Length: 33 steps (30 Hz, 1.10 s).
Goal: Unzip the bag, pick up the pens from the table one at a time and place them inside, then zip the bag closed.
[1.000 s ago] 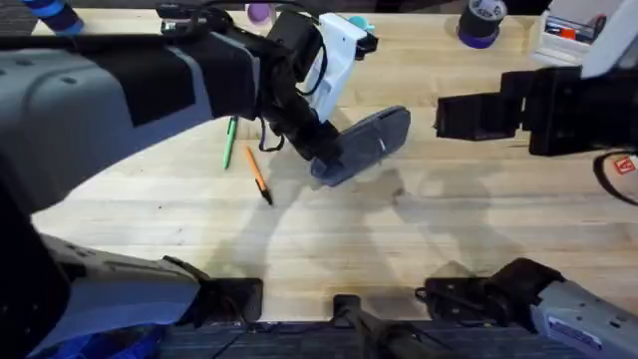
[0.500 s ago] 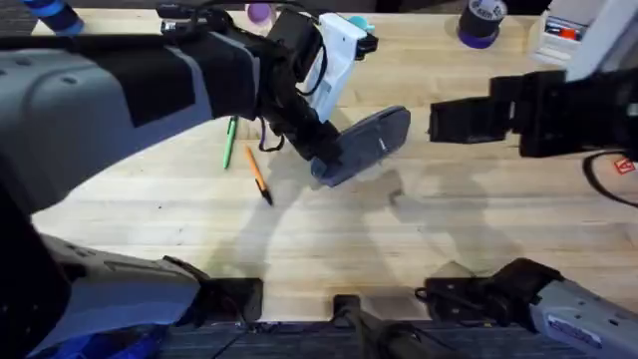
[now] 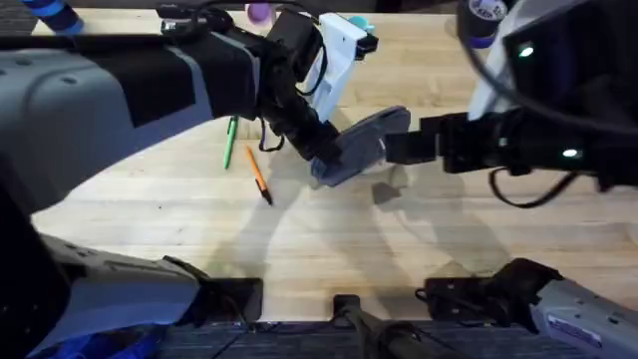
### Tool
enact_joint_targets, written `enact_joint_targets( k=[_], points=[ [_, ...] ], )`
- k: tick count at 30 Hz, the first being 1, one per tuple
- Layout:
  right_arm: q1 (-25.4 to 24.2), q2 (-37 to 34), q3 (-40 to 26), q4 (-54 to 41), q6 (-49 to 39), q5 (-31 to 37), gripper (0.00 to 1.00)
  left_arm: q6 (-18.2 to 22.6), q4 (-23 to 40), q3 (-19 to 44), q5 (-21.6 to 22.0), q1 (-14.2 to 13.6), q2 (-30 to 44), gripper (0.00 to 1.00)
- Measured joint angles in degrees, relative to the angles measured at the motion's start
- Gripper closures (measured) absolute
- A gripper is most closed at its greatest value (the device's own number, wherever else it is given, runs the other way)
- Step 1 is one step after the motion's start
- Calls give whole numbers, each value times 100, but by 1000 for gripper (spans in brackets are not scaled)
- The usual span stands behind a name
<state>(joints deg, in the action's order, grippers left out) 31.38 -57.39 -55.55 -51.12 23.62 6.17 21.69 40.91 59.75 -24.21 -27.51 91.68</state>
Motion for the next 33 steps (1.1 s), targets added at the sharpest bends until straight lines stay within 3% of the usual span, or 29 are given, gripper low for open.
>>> enact_joint_targets(
  k=[6,16,24,33],
  points=[
    [0,-197,607,954,0,2,5,0,0,0,0,0,0,957],
    [2,-1330,691,2077,0,0,17,0,0,0,0,0,0,957],
    [2,-1696,698,2451,4,-7,228,0,2,0,0,0,0,957],
    [13,-1778,698,2582,20,-108,599,1,0,0,1,0,0,957]
  ],
)
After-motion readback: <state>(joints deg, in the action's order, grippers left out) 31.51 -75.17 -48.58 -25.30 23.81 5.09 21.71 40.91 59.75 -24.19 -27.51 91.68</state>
